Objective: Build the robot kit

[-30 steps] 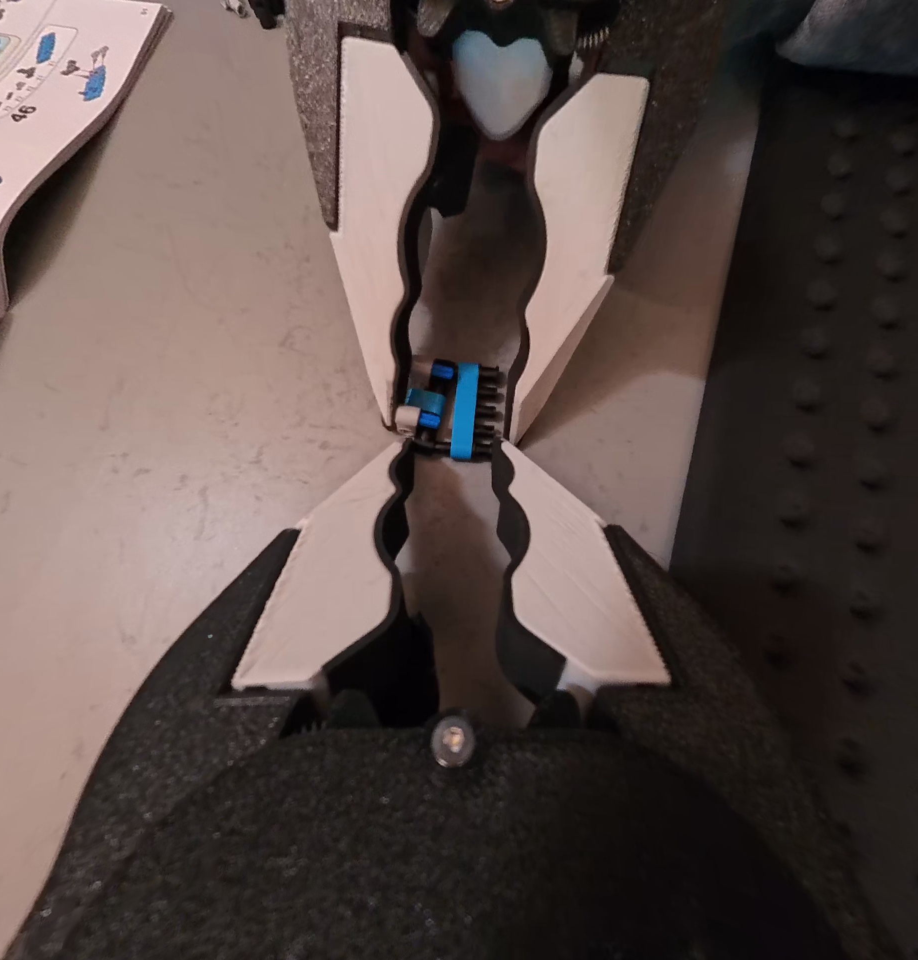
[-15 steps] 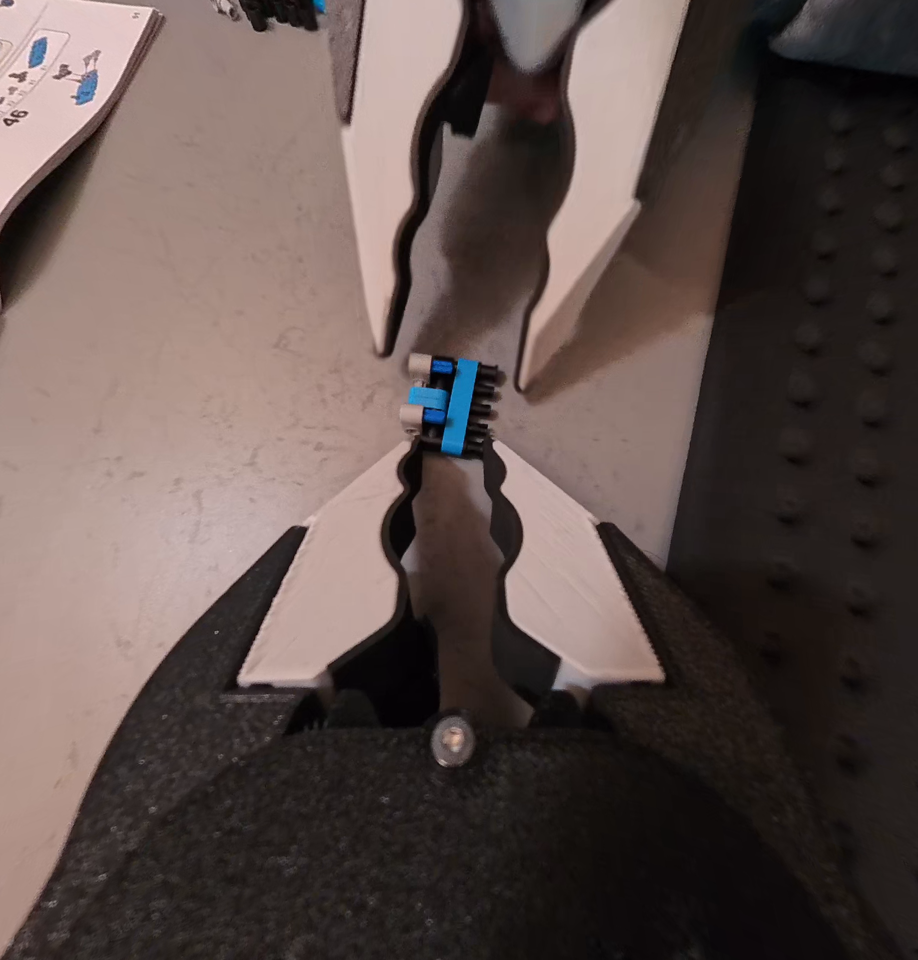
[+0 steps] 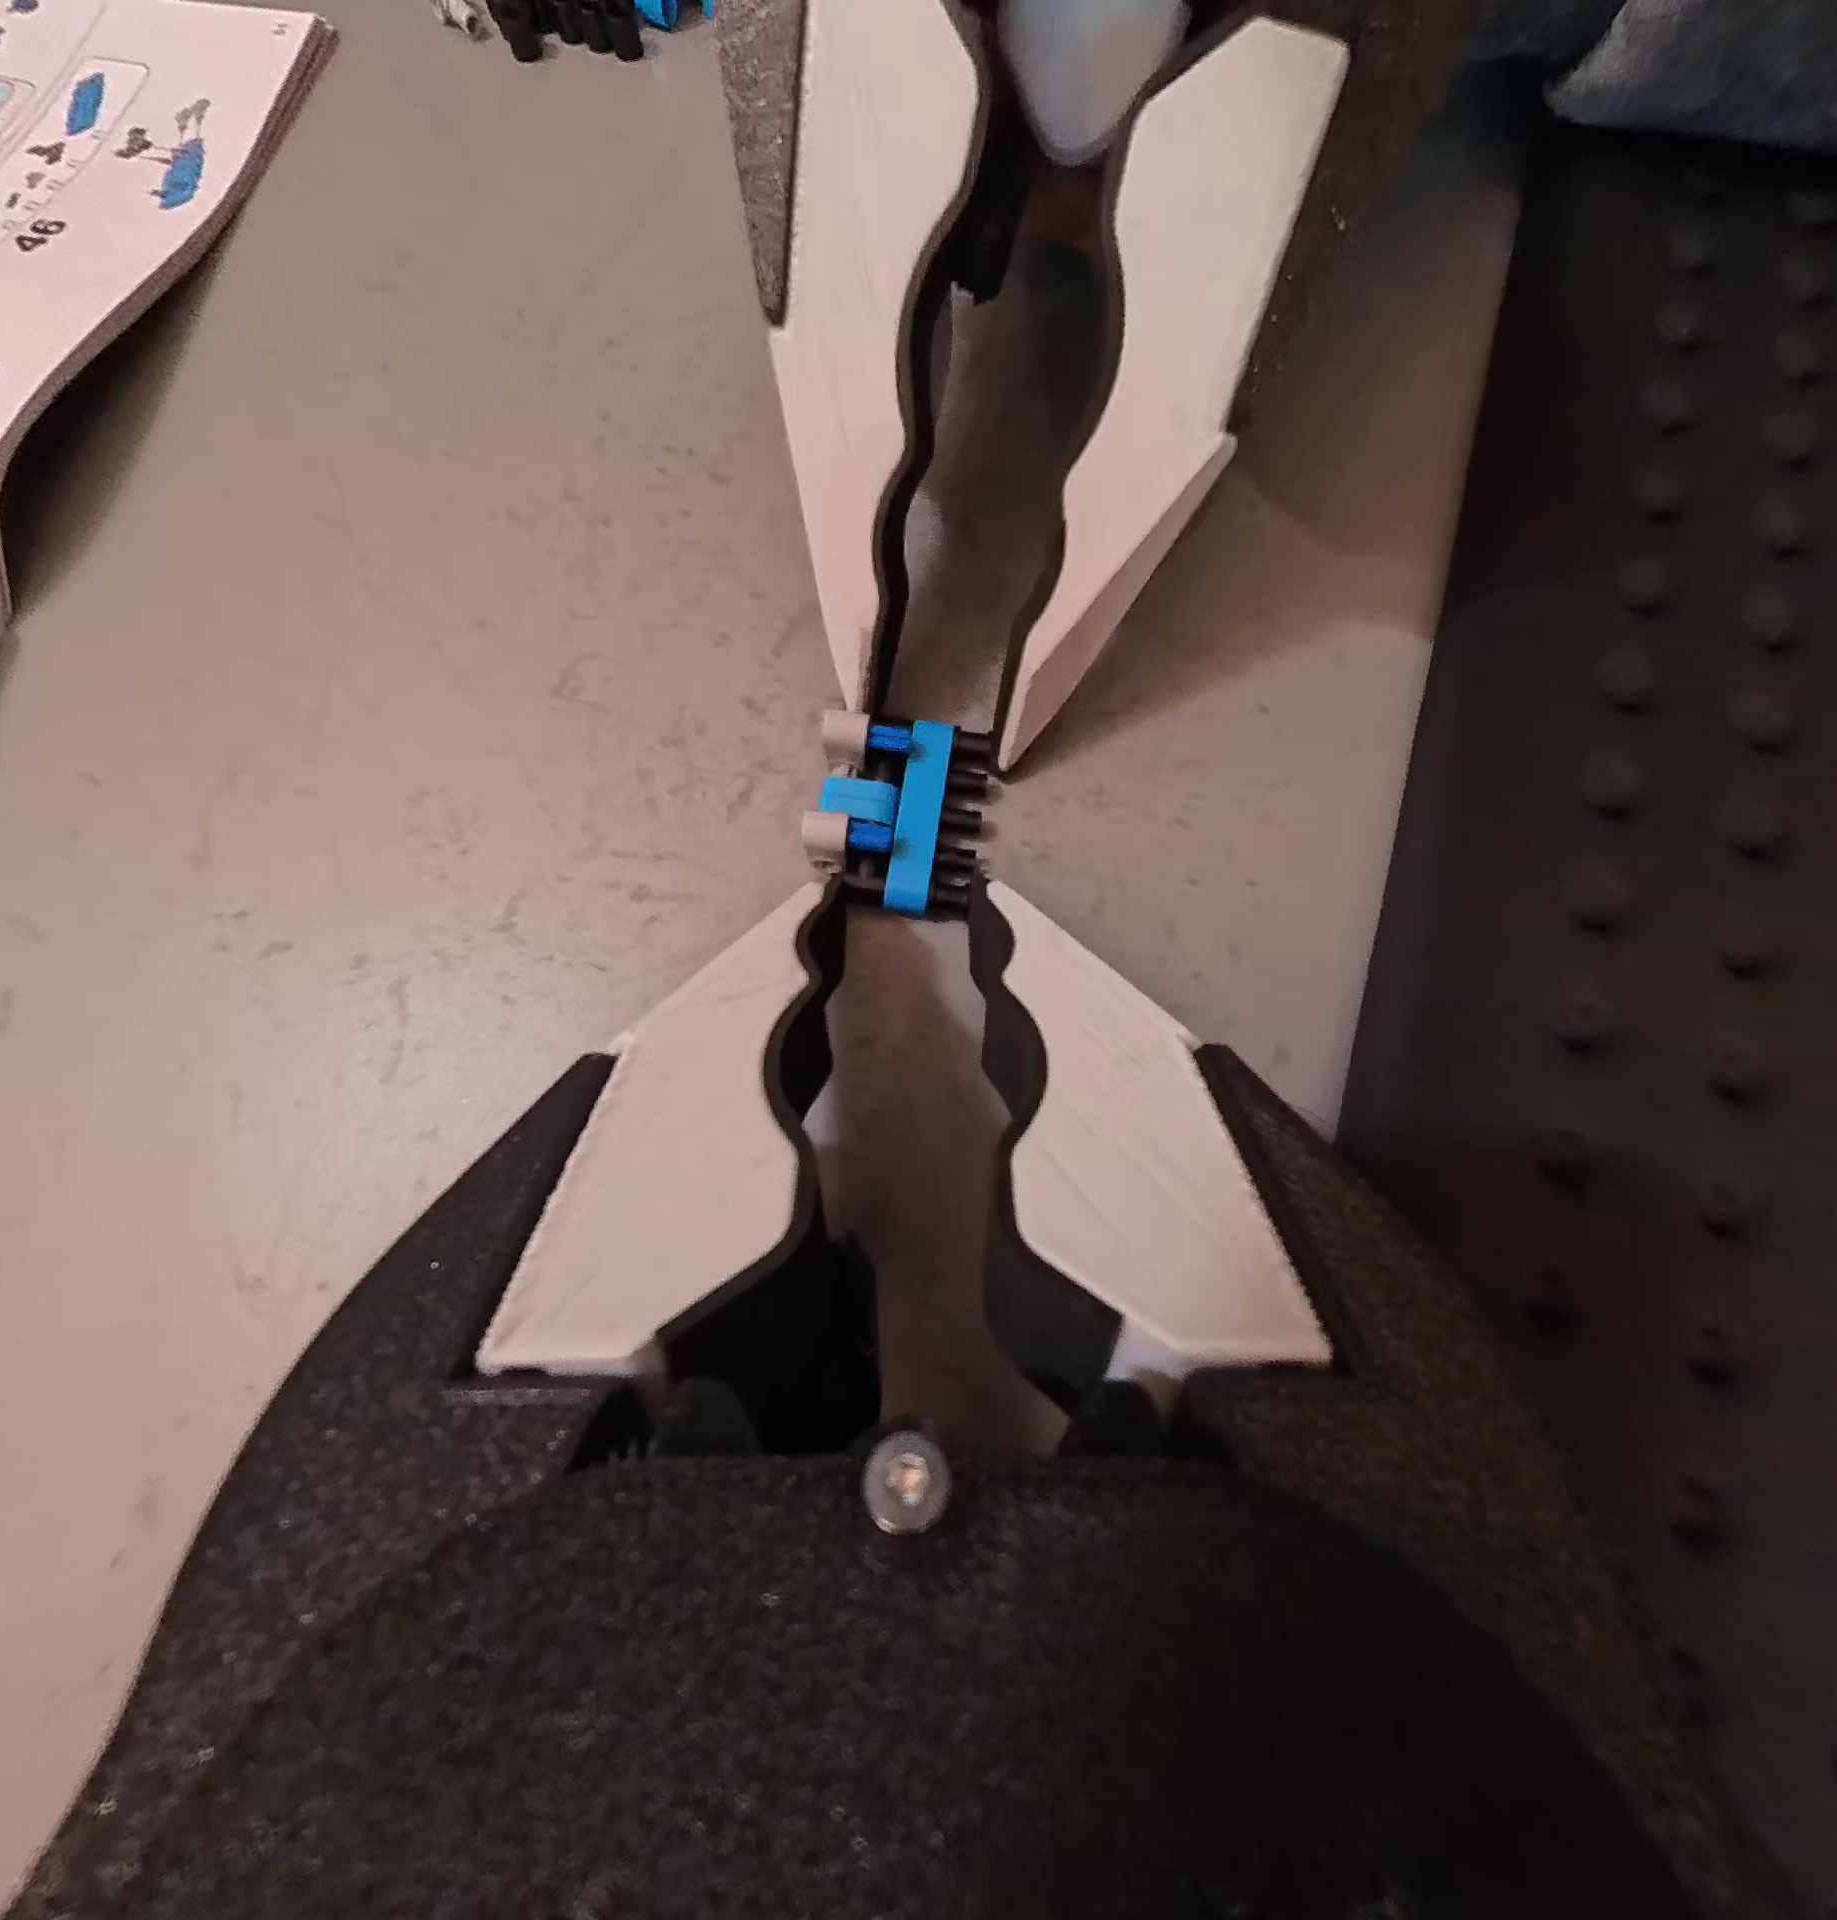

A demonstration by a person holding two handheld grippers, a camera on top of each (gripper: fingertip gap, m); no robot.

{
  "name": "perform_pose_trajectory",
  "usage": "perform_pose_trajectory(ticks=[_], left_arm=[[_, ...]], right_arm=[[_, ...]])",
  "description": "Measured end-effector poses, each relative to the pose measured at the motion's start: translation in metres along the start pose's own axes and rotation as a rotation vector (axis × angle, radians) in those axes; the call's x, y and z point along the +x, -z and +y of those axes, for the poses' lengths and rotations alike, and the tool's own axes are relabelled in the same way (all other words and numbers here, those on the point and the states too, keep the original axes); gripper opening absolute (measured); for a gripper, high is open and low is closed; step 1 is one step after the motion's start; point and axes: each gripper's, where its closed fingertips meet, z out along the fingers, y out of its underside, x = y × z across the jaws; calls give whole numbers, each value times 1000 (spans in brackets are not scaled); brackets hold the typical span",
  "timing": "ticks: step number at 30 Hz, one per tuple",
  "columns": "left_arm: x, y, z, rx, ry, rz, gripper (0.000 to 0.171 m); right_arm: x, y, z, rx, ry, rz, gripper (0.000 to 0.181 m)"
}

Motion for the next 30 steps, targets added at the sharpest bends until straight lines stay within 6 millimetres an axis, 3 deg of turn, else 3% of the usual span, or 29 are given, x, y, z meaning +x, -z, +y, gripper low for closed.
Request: perform_pose_trajectory(ticks=[11, 17, 19, 23, 26, 28, 30], left_arm=[[0, 0, 0, 1, -21, -22, 23], [-12, 7, -16, 73, -179, -188, 23], [-19, 14, -25, 112, -239, -276, 23], [-20, 28, -45, 217, -313, -355, 23], [-22, 31, -48, 235, -326, -383, 23], [-25, 30, -47, 225, -321, -405, 24], [-31, 29, -45, 212, -312, -436, 24]], right_arm=[[1, 1, 0, 42, -71, -32, 24], [17, 13, -9, 123, -88, 39, 36], [22, 21, -15, 191, -168, 17, 36], [20, 35, -39, 385, -446, -214, 43], [11, 37, -50, 438, -565, -371, 32], [16, 37, -54, 472, -597, -348, 14], [22, 33, -52, 452, -631, -322, 9]])
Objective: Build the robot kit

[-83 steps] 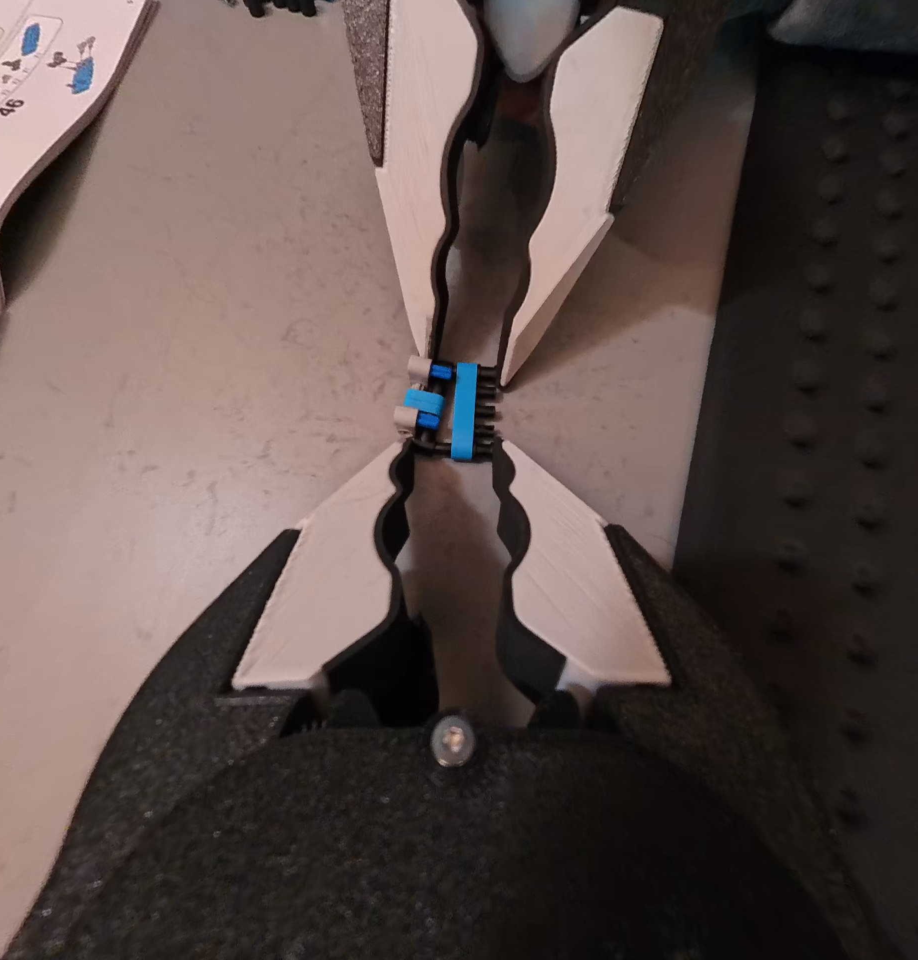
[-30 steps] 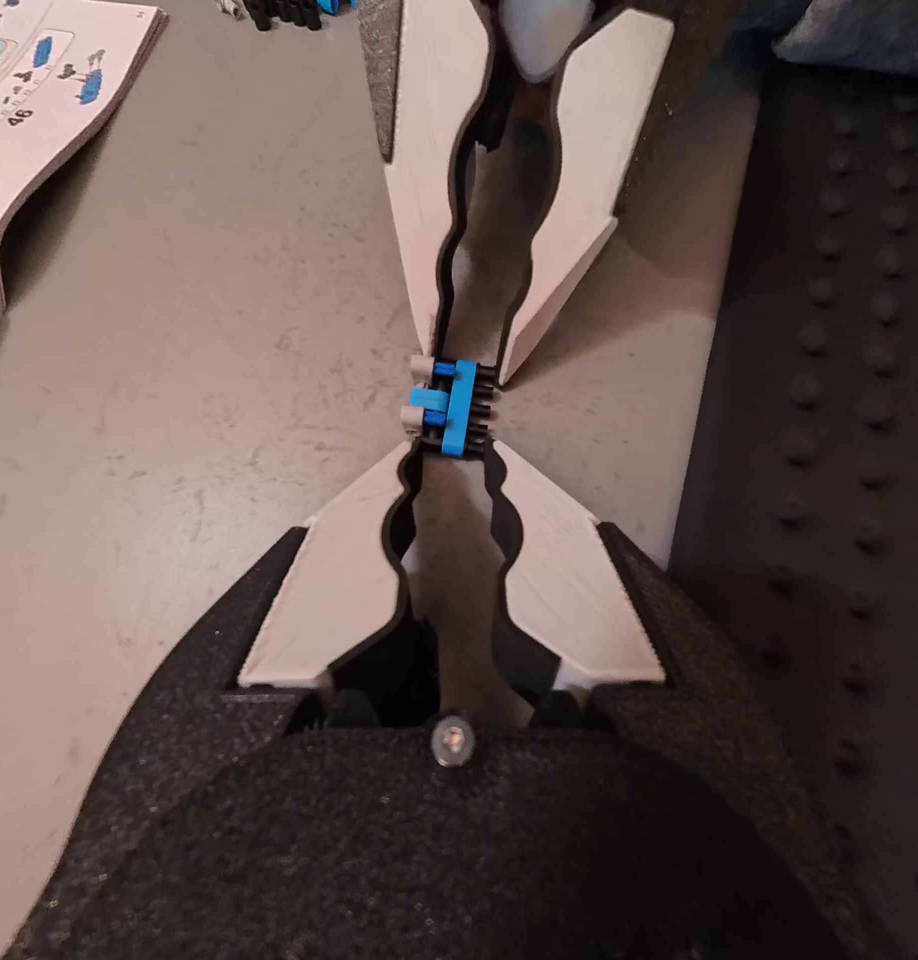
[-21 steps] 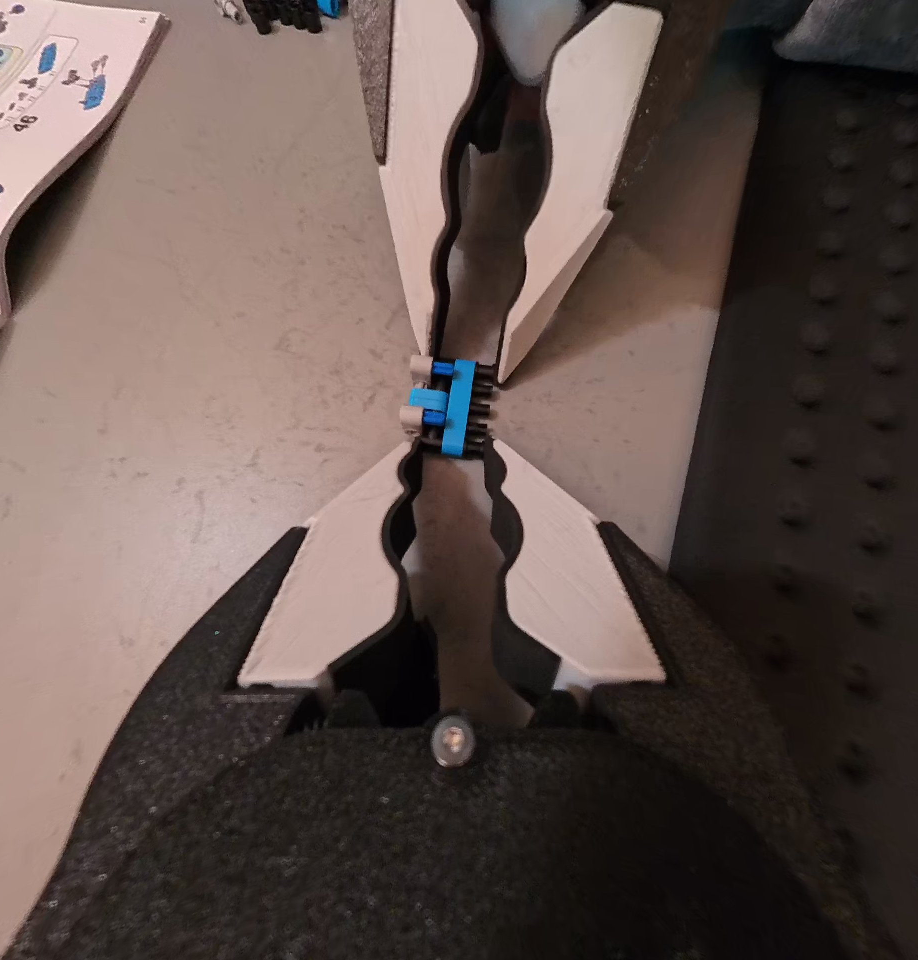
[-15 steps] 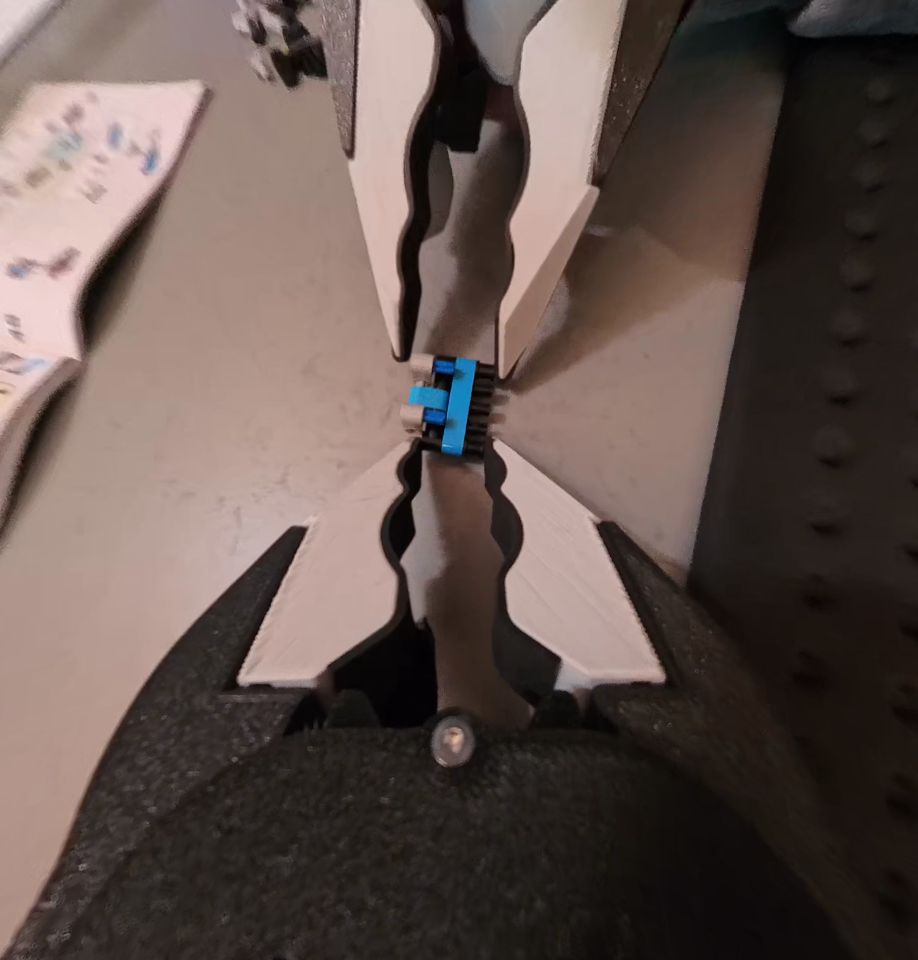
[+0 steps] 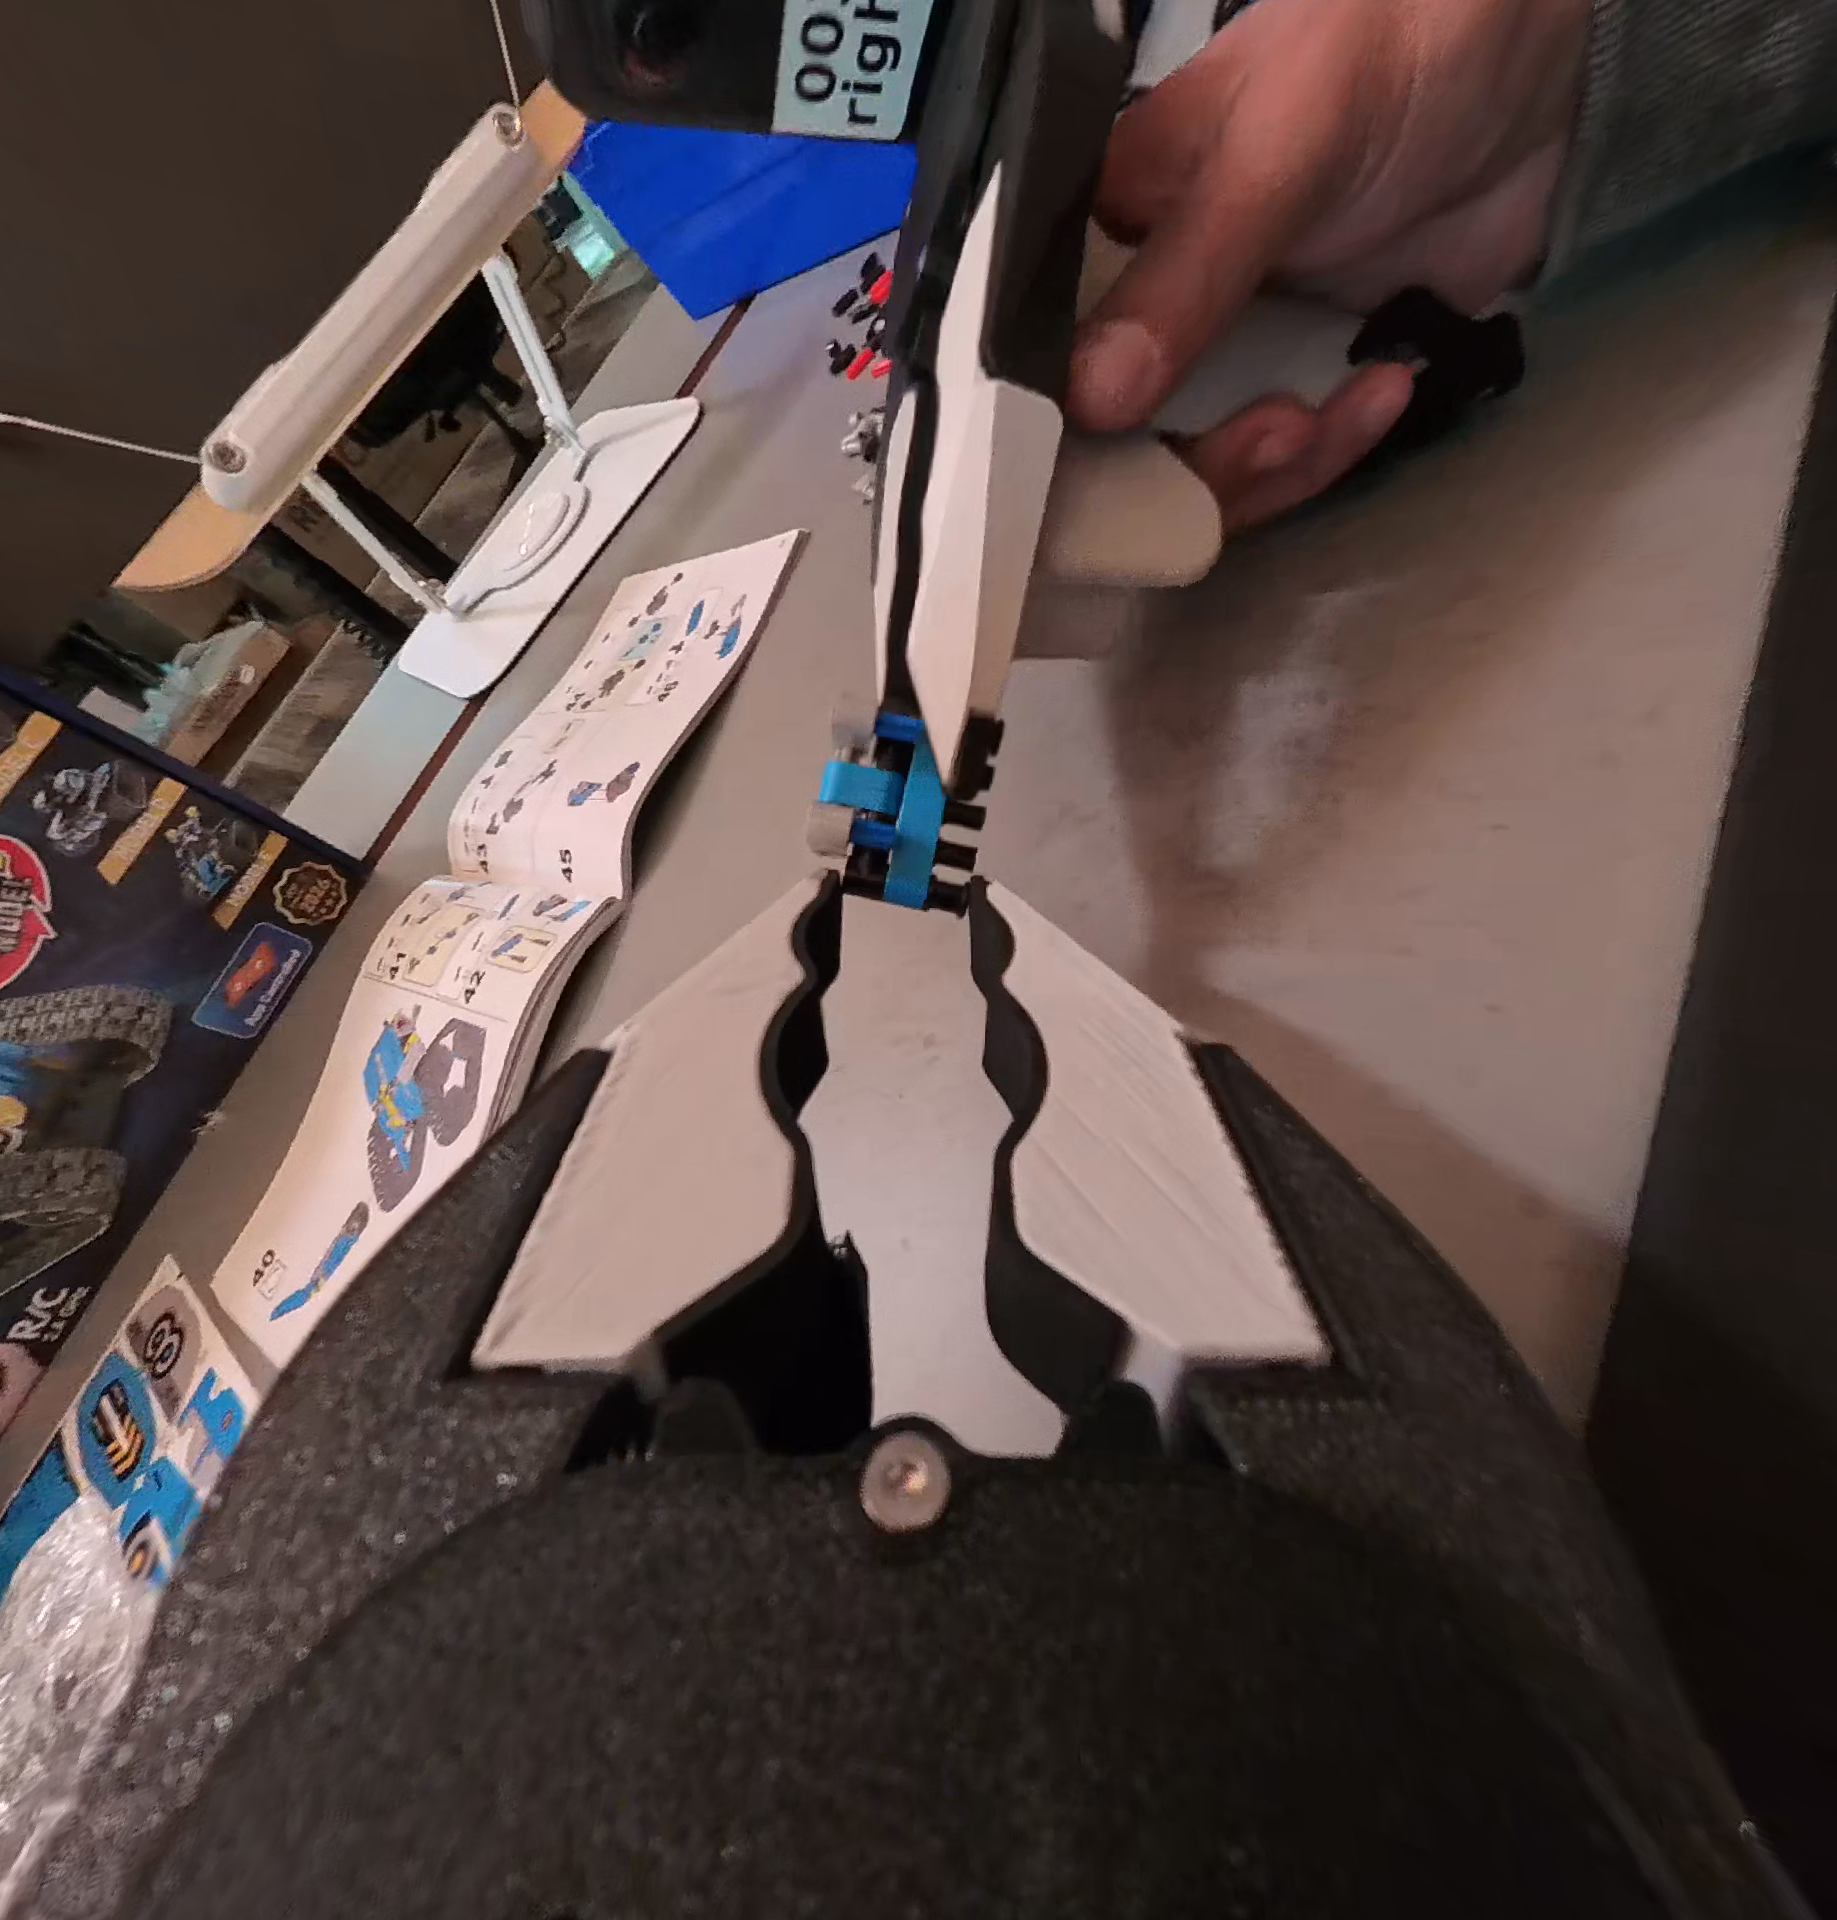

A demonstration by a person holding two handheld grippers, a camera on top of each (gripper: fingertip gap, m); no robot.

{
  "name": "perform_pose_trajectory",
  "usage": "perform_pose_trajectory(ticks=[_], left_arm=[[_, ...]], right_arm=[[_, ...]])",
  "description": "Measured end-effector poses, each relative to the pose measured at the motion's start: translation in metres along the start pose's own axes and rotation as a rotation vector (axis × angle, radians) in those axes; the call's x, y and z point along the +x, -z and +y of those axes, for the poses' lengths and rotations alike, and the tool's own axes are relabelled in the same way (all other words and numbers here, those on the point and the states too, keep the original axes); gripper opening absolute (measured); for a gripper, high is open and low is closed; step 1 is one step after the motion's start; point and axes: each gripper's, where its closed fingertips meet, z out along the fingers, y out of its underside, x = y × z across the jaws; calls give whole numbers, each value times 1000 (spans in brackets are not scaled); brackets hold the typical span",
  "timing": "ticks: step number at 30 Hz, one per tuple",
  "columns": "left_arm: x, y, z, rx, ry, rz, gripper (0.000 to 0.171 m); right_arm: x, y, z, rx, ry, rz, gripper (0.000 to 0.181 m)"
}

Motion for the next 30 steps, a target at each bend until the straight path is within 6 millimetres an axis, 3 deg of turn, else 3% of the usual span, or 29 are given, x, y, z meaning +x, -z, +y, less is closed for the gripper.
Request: perform_pose_trajectory(ticks=[4, 10, 15, 24, 30], left_arm=[[-18, -6, 18, -92, 81, -91, 23], [-34, -7, 34, -106, 247, -81, 24], [-36, -8, 37, -108, 271, -68, 23], [-30, -13, 40, -136, 180, -69, 22], [-37, -12, 40, -125, 348, -46, 21]], right_arm=[[22, 4, -7, 28, 13, 172, 7], [63, 48, -34, 172, 44, 493, 8], [84, 73, -35, 191, 74, 602, 7], [84, 74, -41, 227, 67, 572, 7], [81, 69, -41, 241, 32, 497, 7]])
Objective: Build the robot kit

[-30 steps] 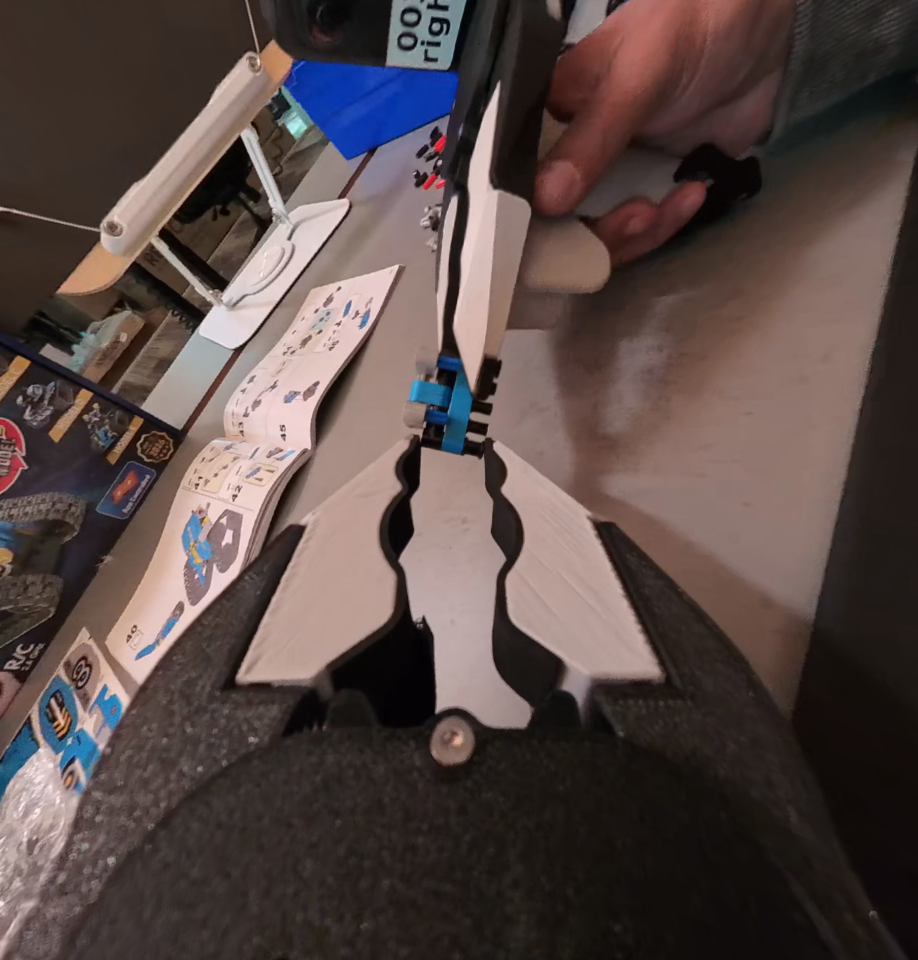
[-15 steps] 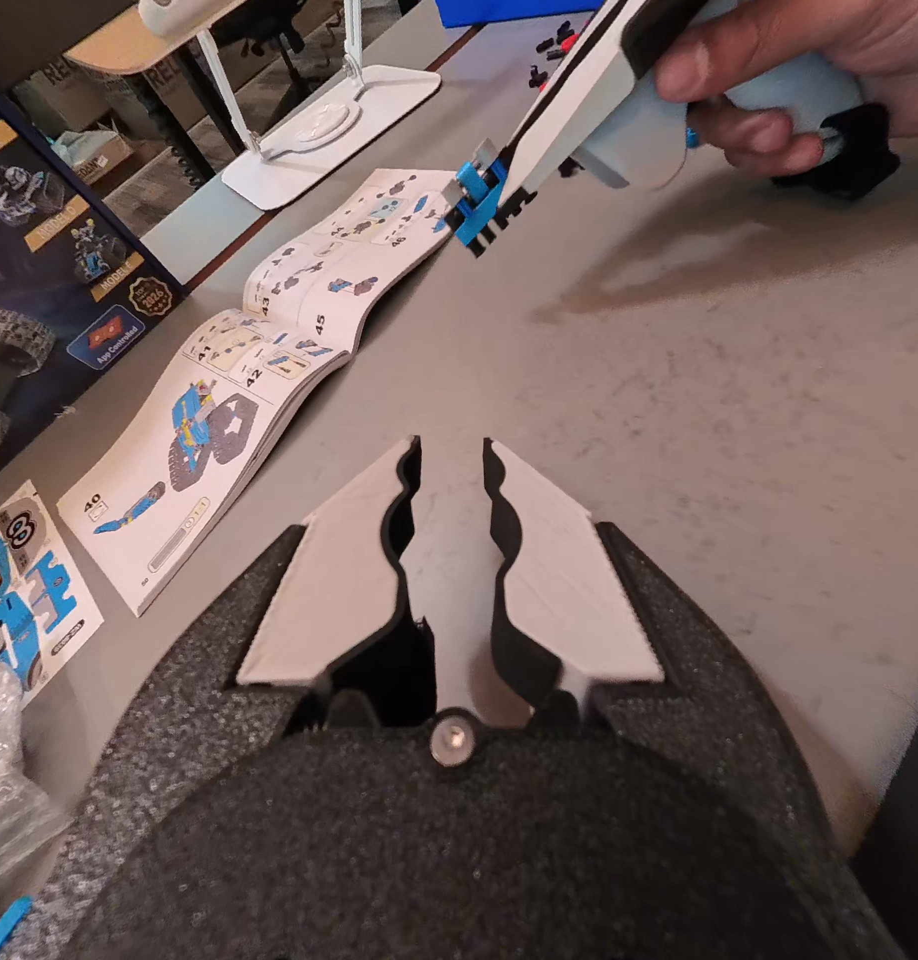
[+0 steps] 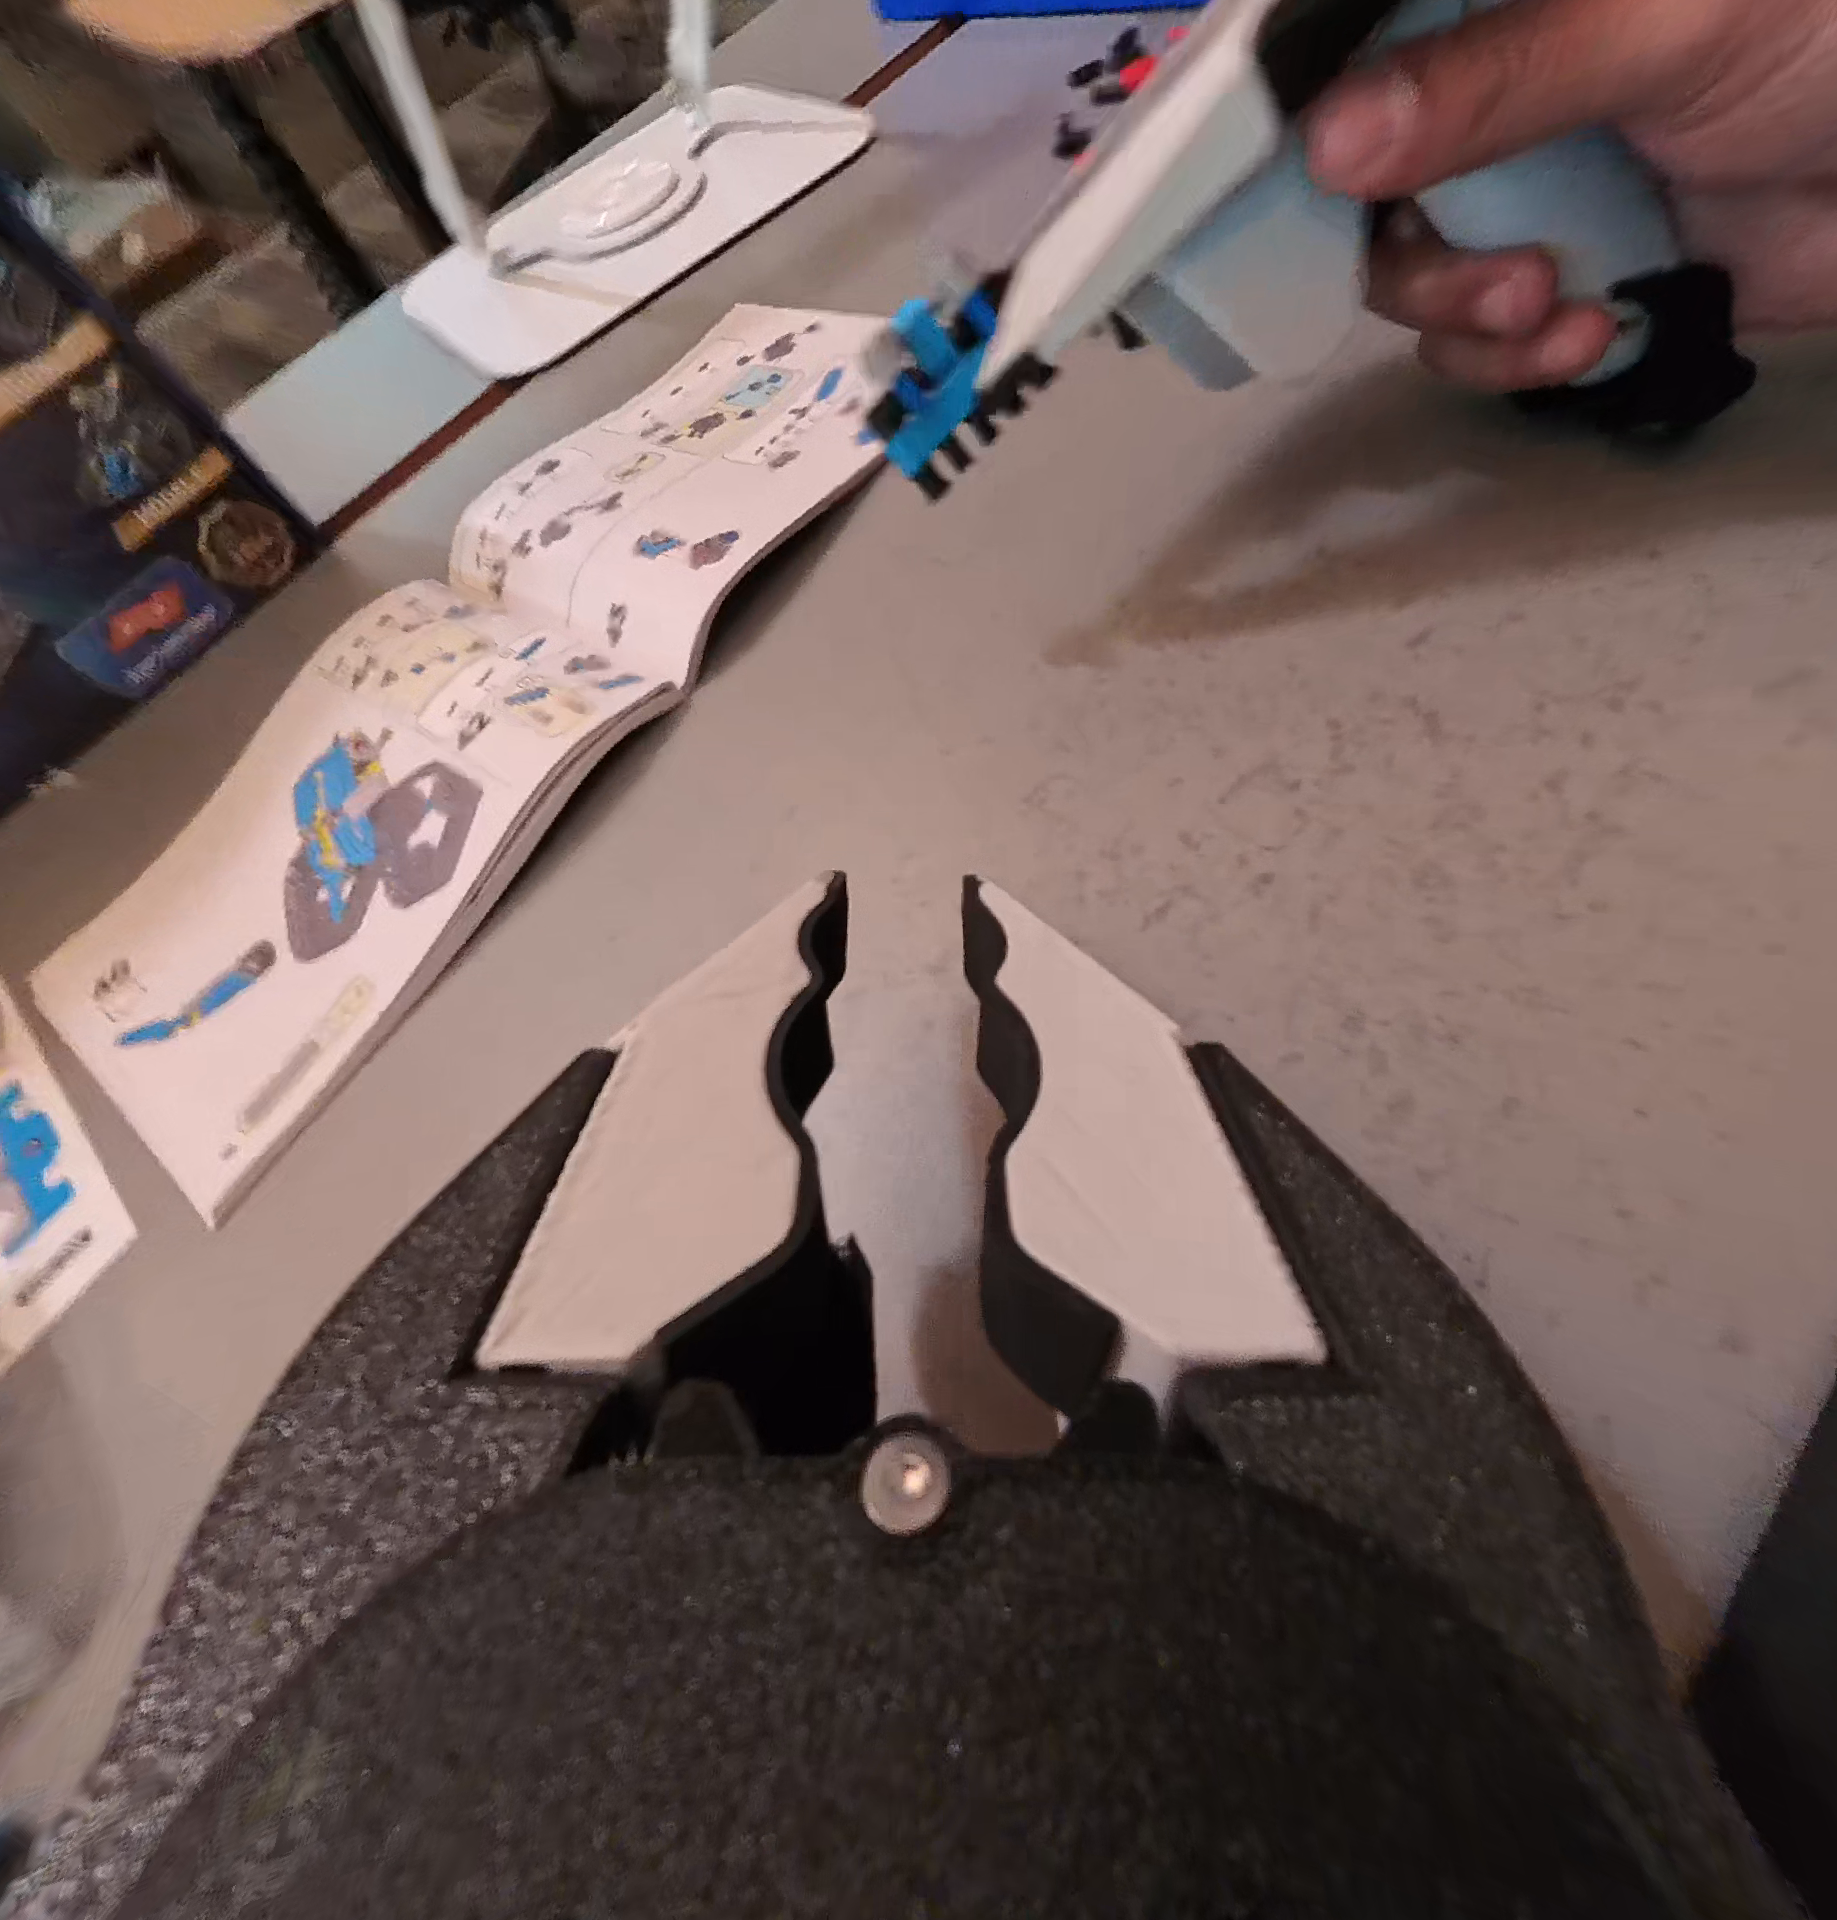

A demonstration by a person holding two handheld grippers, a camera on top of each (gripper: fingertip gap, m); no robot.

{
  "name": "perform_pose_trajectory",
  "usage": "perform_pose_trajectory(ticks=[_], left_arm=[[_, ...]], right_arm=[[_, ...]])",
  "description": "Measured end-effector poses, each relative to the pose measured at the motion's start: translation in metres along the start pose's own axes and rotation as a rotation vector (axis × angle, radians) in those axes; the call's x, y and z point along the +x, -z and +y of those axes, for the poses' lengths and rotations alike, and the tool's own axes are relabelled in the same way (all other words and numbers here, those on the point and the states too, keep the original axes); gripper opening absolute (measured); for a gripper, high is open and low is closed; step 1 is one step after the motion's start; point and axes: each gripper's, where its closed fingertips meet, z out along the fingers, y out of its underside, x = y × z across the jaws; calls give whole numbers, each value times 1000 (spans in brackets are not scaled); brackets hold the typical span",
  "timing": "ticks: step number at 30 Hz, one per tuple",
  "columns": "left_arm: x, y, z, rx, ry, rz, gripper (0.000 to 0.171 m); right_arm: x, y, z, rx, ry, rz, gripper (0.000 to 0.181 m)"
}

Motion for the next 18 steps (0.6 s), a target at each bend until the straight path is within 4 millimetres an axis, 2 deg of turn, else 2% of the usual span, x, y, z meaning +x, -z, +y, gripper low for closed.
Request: perform_pose_trajectory(ticks=[3, 5, 7, 9, 11, 12, 14, 16, 18], left_arm=[[-10, 1, 0, 10, 113, 11, 22], [-6, 7, -11, 82, 189, 90, 25], [15, 18, -33, 198, 300, 283, 33], [39, 35, -57, 303, 438, 531, 42], [51, 51, -76, 377, 551, 703, 50], [54, 58, -83, 411, 579, 759, 49], [59, 67, -92, 460, 588, 797, 35], [57, 61, -90, 459, 566, 714, 13], [54, 56, -85, 433, 547, 654, 8]], right_arm=[[-1, -3, 6, -36, 30, 4, 7], [-14, -6, 8, -50, 52, -53, 7], [-50, -6, 10, -57, 21, -277, 7], [-97, 4, 6, -51, -101, -591, 7], [-127, 18, -3, -18, -211, -820, 6], [-135, 22, -6, -8, -228, -880, 7], [-142, 20, -2, -16, -192, -899, 7], [-145, 19, 0, -17, -151, -903, 7], [-139, 15, 0, -4, -137, -855, 7]])
